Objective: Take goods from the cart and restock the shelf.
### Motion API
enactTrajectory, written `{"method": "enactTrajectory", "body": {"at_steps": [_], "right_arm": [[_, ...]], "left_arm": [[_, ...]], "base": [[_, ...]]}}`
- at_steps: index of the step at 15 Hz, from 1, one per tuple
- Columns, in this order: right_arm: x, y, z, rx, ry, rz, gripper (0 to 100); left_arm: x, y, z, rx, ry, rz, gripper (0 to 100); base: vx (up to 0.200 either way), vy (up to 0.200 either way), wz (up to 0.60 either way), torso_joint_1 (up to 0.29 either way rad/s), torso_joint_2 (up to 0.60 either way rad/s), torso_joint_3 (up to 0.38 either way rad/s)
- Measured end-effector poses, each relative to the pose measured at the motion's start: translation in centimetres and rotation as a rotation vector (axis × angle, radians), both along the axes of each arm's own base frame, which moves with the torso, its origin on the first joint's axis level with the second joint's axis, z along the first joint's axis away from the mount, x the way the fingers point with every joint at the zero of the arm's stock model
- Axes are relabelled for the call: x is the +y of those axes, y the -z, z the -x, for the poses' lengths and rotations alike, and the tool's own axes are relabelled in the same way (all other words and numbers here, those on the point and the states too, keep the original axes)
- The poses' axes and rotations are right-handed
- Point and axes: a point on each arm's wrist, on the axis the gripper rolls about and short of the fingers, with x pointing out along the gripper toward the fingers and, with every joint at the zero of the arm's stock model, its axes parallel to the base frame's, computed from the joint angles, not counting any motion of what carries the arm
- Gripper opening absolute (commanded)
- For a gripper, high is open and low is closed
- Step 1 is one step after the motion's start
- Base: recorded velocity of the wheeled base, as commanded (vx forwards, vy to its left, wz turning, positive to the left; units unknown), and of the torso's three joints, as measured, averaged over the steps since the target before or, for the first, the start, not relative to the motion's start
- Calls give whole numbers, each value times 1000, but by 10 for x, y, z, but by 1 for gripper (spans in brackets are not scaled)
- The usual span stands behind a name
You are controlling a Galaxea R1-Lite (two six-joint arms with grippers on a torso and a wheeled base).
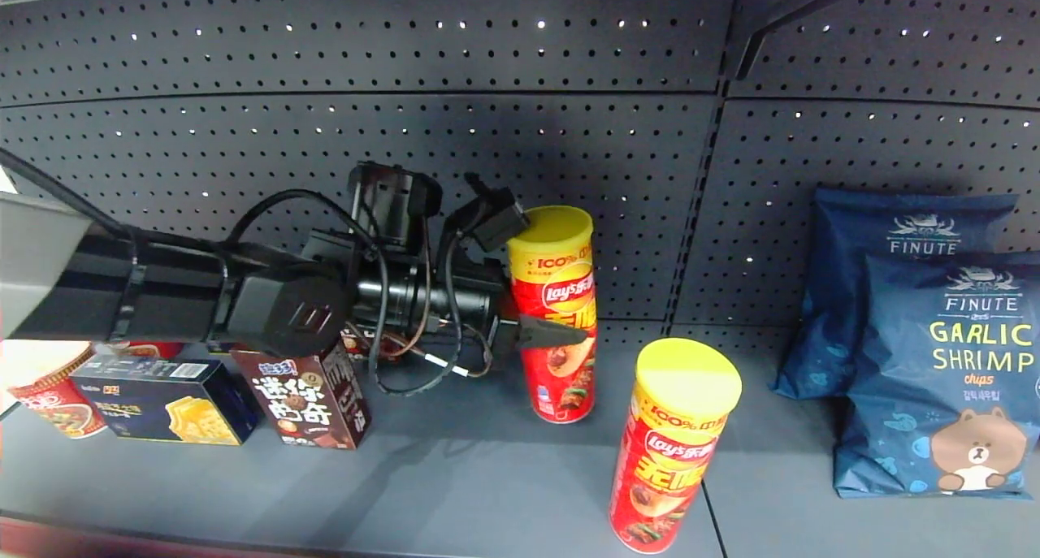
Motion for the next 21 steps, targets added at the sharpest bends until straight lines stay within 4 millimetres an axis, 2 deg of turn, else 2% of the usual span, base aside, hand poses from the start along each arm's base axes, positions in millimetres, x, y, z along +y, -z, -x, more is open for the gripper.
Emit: {"method": "enactTrajectory", "body": {"at_steps": [3,12,21], "right_arm": [[0,0,0,1,-1,0,100],[0,0,0,0,-2,1,100],[0,0,0,0,-1,2,100]], "left_arm": [[-12,5,-14,4,14,-14,0],[-30,23,-48,22,17,-29,0],[-47,44,-66,37,37,-54,0]], "base": [[0,0,0,0,0,0],[0,0,0,0,0,0],[0,0,0,0,0,0]]}}
